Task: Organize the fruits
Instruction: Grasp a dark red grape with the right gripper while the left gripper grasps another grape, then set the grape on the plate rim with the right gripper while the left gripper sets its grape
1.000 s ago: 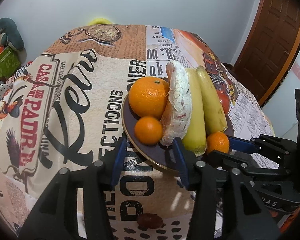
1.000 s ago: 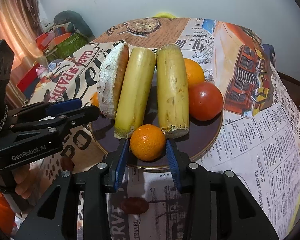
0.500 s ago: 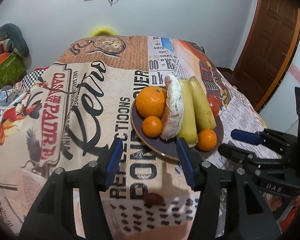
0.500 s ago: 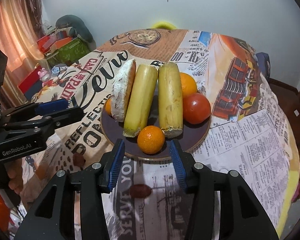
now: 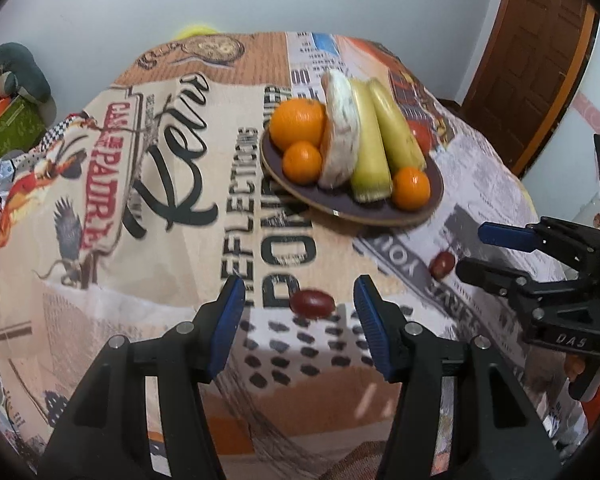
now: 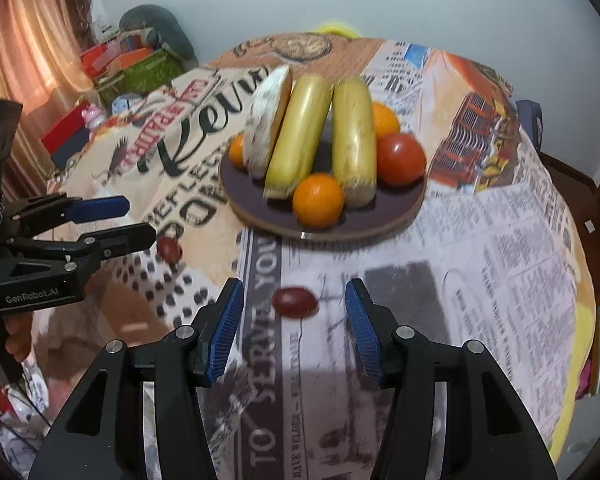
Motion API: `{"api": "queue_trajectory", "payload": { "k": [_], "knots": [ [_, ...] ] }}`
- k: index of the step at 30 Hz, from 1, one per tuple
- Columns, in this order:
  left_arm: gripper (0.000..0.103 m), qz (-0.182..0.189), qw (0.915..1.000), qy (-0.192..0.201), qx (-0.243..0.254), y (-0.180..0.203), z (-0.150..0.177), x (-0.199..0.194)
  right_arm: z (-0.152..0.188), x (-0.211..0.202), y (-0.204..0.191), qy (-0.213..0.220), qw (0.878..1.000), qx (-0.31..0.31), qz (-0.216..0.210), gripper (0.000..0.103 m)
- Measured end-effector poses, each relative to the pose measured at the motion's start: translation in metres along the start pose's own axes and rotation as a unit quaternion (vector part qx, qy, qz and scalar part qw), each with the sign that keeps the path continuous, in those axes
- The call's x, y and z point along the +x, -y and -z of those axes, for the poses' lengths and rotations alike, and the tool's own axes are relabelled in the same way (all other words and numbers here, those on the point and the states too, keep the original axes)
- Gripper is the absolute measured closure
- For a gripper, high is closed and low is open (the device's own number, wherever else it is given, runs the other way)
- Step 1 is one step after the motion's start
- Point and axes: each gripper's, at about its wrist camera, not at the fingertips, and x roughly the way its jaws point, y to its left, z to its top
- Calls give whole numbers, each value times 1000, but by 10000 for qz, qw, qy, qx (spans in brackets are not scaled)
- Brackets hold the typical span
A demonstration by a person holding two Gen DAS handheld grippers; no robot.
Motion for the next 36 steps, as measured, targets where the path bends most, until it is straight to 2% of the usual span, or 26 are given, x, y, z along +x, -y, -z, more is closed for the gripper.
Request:
{"api": "queue_trajectory", "payload": {
  "k": [5,8,13,18,28,36],
  "knots": [
    [47,215,9995,-205,-74,-1,10,11,6,13,-1,-158,9999,38,-52,54],
    [48,204,9994,-252,-88,-2,12,18,8,20,0,-230,9997,69,-78,54],
    [69,321,9989,-315,-128,-5,14,29,10,24,3,-225,9996,84,-114,64],
    [74,339,9990,-267,-87,-3,15,32,9,23,4,-172,9997,93,-137,75],
    [75,244,9995,-154,-98,-2,8,22,5,11,6,5,9997,155,-176,76],
    [75,224,9994,265,17,12,-15,-1,-7,-7,20,297,9991,281,-61,76]
  ]
}}
